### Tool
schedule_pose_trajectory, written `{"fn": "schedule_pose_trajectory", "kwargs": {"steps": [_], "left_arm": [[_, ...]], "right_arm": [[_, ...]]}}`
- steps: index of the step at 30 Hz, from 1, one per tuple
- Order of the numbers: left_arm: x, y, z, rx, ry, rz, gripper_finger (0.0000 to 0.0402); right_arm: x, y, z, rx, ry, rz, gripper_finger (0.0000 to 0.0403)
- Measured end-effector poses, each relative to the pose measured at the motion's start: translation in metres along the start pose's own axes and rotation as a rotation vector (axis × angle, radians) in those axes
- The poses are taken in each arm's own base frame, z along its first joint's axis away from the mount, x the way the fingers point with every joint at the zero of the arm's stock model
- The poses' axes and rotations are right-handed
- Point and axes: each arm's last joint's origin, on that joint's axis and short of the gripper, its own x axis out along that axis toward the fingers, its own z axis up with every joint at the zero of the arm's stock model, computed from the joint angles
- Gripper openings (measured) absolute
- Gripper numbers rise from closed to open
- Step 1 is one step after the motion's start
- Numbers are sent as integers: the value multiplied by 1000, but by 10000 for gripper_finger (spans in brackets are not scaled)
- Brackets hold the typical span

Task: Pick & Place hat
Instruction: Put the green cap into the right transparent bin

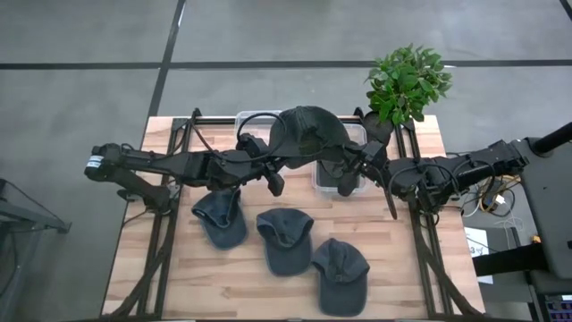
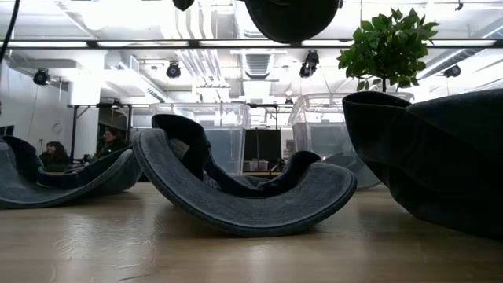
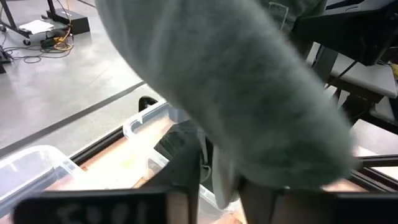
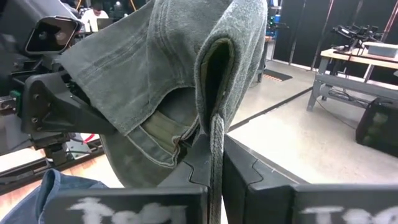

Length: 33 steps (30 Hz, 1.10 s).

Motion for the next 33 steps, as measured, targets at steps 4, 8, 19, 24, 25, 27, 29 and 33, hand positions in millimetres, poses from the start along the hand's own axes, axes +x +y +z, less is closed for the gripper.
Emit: {"fn": "schedule_pose_trajectory", "kwargs": {"steps": [4, 8, 19, 24, 25, 27, 29, 33], "left_arm": [[0, 1, 1, 13, -14, 28, 148], [-4, 4, -1, 86, 27, 38, 180], [-61, 37, 16, -8, 8, 13, 185], [-78, 48, 5, 27, 16, -29, 185], [-81, 51, 2, 27, 20, -44, 185], [-87, 55, -4, 19, 14, -72, 185], [-91, 59, -11, 5, -6, -103, 185], [-99, 64, -27, 23, -54, -199, 185]], "right_arm": [[0, 0, 0, 0, 0, 1, 8], [-2, -3, 1, 0, 1, -16, 8], [-28, -43, 2, 210, 53, -94, 8], [-40, -60, -5, 358, 152, -61, 8], [-43, -63, -6, 388, 169, -56, 8], [-46, -68, -7, 434, 188, -52, 8], [-49, -71, -7, 470, 219, -17, 8], [-56, -75, -5, 516, 306, 129, 8]]}}
